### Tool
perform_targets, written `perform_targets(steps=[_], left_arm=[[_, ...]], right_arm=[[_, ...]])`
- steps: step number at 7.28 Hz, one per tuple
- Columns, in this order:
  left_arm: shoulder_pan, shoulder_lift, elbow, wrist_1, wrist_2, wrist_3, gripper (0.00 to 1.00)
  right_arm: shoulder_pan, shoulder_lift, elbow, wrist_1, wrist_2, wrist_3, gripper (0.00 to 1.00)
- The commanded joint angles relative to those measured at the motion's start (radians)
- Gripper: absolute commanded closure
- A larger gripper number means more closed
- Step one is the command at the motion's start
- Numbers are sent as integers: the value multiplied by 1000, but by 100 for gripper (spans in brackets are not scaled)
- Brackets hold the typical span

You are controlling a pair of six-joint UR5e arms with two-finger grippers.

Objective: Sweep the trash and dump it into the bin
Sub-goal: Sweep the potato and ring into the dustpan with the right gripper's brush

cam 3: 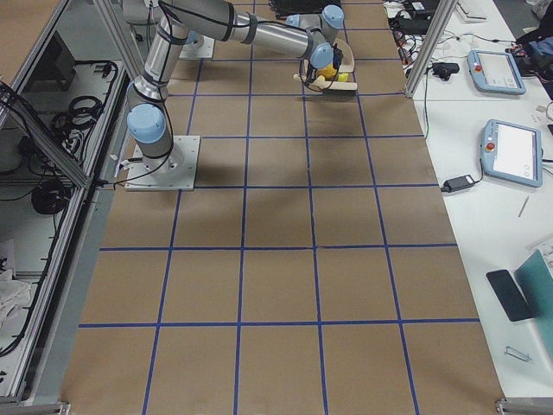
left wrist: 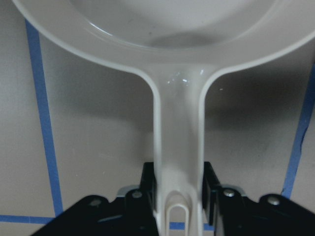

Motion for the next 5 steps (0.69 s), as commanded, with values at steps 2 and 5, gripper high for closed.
perform_targets(steps=[2, 5], left_arm=[[0, -1, 0, -2, -1, 0, 79], [0, -1, 1, 0, -1, 0, 79]], right_arm=[[67, 18, -36, -7, 33, 49, 100], [133, 77, -101, -9, 58, 122, 100]])
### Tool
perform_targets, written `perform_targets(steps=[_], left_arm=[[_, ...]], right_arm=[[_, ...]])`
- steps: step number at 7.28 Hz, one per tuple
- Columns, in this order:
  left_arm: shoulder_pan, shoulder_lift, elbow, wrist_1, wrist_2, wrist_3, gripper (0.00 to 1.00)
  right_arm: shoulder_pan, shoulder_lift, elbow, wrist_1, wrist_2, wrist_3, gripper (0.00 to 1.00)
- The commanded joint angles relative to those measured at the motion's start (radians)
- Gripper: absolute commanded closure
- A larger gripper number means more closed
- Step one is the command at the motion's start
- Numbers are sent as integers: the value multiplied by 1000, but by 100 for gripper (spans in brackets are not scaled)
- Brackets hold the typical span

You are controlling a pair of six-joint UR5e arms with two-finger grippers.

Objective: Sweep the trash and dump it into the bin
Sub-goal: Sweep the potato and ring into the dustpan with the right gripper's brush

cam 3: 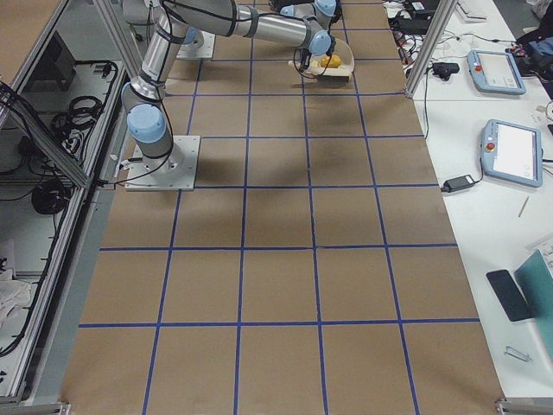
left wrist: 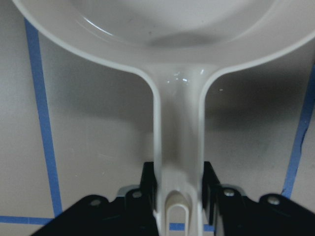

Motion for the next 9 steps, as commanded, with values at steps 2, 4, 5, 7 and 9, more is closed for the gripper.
perform_targets(steps=[2, 4, 5, 7, 9], left_arm=[[0, 2, 0, 0, 0, 0, 79], [0, 2, 0, 0, 0, 0, 79], [0, 2, 0, 0, 0, 0, 79], [0, 2, 0, 0, 0, 0, 79], [0, 3, 0, 0, 0, 0, 79]], right_arm=[[43, 24, -22, -29, 45, 61, 100], [55, 24, -37, -57, 57, 97, 100], [77, 33, -58, -66, 94, 127, 100], [109, 59, -97, -86, 97, 181, 100], [118, 53, -111, -86, 102, 203, 100]])
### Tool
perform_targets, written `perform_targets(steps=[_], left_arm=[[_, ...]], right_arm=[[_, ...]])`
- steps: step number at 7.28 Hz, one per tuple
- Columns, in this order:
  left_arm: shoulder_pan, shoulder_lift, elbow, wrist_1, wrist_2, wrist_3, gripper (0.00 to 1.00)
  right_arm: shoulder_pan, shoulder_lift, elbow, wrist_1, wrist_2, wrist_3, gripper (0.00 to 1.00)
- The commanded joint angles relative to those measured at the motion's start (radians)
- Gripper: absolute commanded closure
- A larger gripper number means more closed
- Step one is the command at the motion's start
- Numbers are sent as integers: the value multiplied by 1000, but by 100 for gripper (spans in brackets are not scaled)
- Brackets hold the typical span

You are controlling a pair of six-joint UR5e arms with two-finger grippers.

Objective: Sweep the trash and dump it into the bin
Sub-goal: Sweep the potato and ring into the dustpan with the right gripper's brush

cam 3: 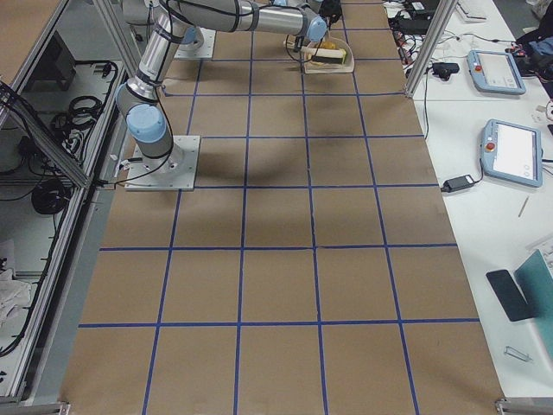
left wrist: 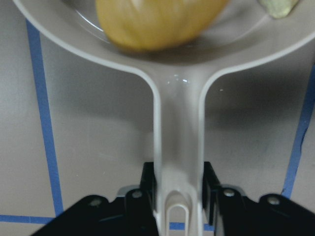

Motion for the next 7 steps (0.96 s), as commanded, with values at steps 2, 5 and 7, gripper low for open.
perform_targets(steps=[2, 5, 7], left_arm=[[0, 1, 2, 0, 0, 0, 79], [0, 3, 0, 0, 0, 2, 79], [9, 10, 6, -1, -12, -3, 79]], right_arm=[[2, -24, 0, 15, -50, -2, 100], [-8, -37, 3, 96, -96, 4, 100], [-56, -102, 6, 214, -172, -27, 100]])
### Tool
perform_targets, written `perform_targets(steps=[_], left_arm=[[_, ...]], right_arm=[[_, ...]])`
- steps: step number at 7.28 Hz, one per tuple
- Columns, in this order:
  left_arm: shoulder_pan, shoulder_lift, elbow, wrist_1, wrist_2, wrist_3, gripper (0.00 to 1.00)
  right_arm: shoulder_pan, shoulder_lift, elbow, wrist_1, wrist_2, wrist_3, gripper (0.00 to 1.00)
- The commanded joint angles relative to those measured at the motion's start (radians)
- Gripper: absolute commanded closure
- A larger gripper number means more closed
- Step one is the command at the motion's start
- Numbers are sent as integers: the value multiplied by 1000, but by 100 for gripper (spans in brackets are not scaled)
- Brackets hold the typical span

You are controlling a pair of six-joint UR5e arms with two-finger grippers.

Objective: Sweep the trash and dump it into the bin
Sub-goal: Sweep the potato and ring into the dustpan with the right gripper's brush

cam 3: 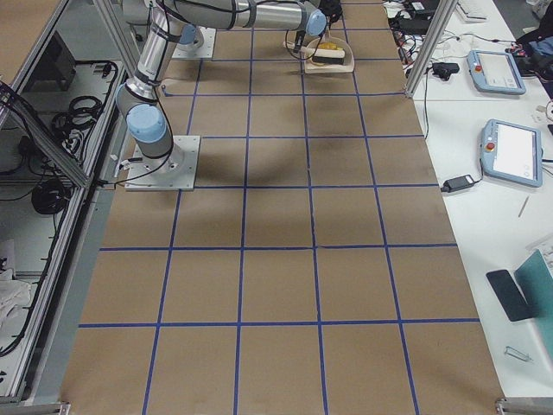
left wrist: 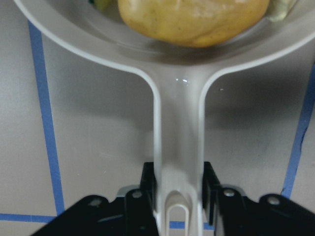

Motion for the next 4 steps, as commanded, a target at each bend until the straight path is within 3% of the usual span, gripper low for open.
perform_targets(steps=[1, 4], left_arm=[[11, 14, 7, -4, -18, 4, 79], [42, 20, 9, -15, -90, 1, 80]], right_arm=[[-90, -87, 8, 140, -51, -123, 100], [-373, -265, 139, 217, -122, -423, 100]])
